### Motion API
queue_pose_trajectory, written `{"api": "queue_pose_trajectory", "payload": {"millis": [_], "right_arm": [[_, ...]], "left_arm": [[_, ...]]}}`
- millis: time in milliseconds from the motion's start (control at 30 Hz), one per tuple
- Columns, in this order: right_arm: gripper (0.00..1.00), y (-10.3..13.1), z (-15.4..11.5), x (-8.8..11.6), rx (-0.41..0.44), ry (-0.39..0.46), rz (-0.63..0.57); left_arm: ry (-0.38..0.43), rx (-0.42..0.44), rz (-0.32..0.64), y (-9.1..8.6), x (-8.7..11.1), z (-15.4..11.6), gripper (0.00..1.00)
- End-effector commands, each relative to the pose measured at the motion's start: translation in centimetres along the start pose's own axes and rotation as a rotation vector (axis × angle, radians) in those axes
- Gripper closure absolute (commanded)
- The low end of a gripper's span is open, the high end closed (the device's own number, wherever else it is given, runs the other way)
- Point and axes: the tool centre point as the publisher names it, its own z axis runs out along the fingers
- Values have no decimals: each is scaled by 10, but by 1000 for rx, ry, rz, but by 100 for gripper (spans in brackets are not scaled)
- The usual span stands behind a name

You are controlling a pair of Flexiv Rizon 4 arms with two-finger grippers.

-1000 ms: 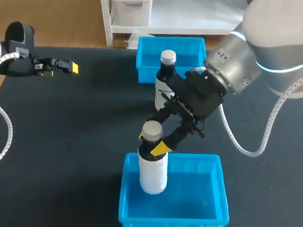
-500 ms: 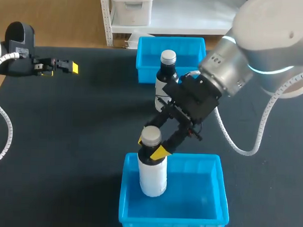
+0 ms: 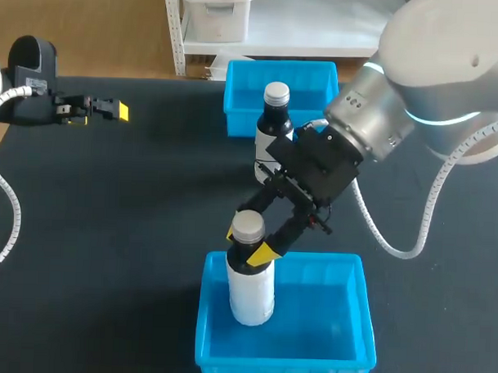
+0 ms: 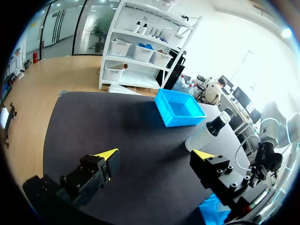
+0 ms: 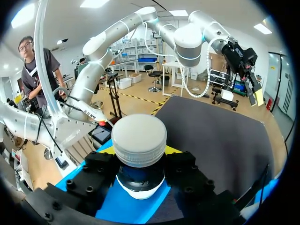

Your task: Pick up the bottle, and place it in the far bin if it is heavy, or in the near bin if it is light.

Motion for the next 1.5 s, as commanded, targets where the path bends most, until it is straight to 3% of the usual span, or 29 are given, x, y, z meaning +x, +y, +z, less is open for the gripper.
{"api": "queue_pose_trajectory", "payload": {"millis": [33, 200, 400, 800, 1167, 1500], "right_arm": [[0, -1, 1, 1, -4, 7, 1], [0, -1, 1, 2, -9, 21, 7], [0, 1, -19, 9, 17, 50, 55], [0, 5, -105, 47, 177, 161, 207], [0, -46, -194, 100, 468, 117, 393], [0, -102, -227, 118, 551, 72, 390]], "left_arm": [[0, 0, 0, 0, 0, 0, 0], [0, 0, 0, 0, 0, 0, 0], [0, 0, 0, 0, 0, 0, 0], [0, 0, 0, 0, 0, 0, 0], [0, 0, 0, 0, 0, 0, 0], [0, 0, 0, 0, 0, 0, 0]]}}
